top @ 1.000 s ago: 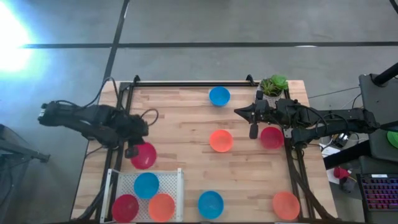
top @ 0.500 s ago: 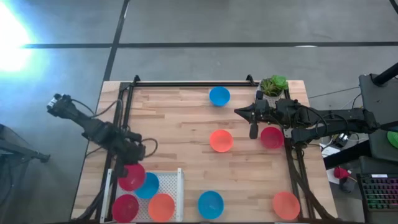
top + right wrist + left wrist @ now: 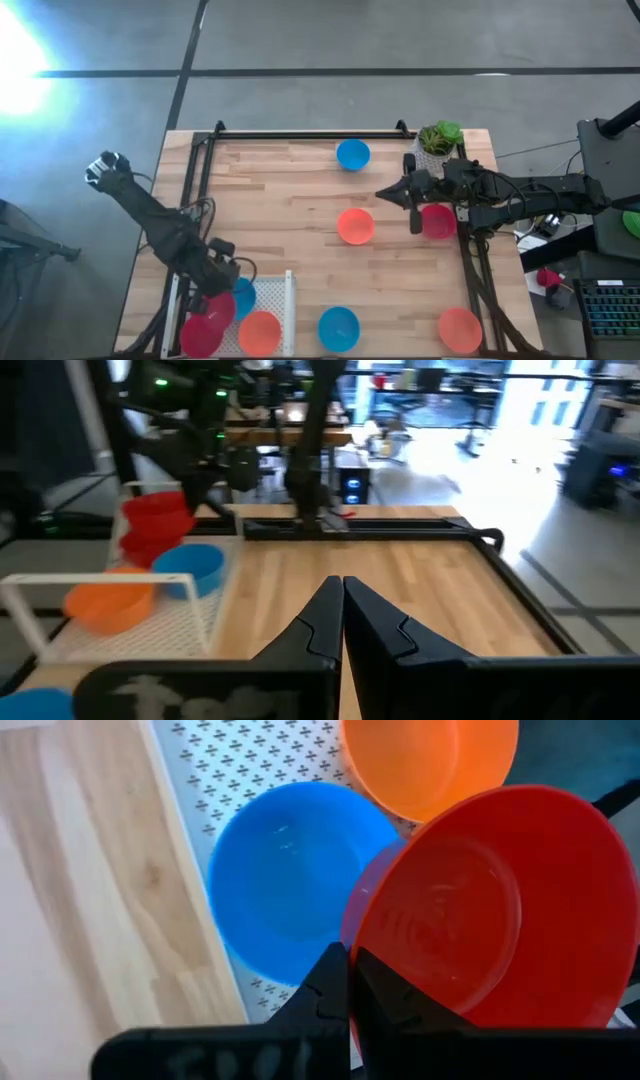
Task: Pick & Place Mini bowls
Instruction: Stack the top red bowl on top of the red bowl on the shelf
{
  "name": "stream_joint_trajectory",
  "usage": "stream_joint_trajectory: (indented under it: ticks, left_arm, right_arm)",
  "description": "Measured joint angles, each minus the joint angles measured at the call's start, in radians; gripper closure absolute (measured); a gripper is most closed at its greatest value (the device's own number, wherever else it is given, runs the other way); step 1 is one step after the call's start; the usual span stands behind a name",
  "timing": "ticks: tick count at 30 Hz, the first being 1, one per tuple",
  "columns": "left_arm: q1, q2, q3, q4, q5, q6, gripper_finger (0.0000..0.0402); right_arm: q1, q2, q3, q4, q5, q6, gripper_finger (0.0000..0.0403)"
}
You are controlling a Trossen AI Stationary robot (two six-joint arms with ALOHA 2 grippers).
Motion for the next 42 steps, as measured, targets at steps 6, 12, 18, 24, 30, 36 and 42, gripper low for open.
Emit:
stream_joint_trajectory:
  ticks: [6,12,18,24,30,36,42]
  left_arm:
    - [-0.037,0.033,0.0,0.042,0.001,-0.037,0.0401]
    - [-0.065,0.051,0.0,0.052,-0.01,-0.082,0.0401]
    - [-0.092,0.069,0.0,0.051,-0.025,-0.096,0.0401]
    - [-0.134,0.089,0.0,0.051,-0.035,-0.12,0.0401]
    - [-0.17,0.118,-0.001,0.057,-0.039,-0.146,0.0401]
    - [-0.208,0.143,-0.002,0.088,-0.023,-0.191,0.0401]
    - [-0.234,0.17,-0.002,0.091,-0.018,-0.208,0.0401]
  right_arm:
    - [0.0,0.0,0.0,-0.01,-0.112,-0.041,0.0394]
    - [0.0,0.0,0.0,-0.085,-0.198,-0.086,0.0394]
    - [0.0,0.0,-0.002,-0.103,-0.249,-0.09,0.0394]
    - [0.0,0.0,-0.002,-0.102,-0.339,-0.099,0.0394]
    - [0.0,0.0,-0.002,-0.102,-0.34,-0.099,0.0394]
    - [0.0,0.0,-0.003,-0.1,-0.339,-0.098,0.0394]
    - [0.0,0.0,-0.003,-0.099,-0.339,-0.099,0.0394]
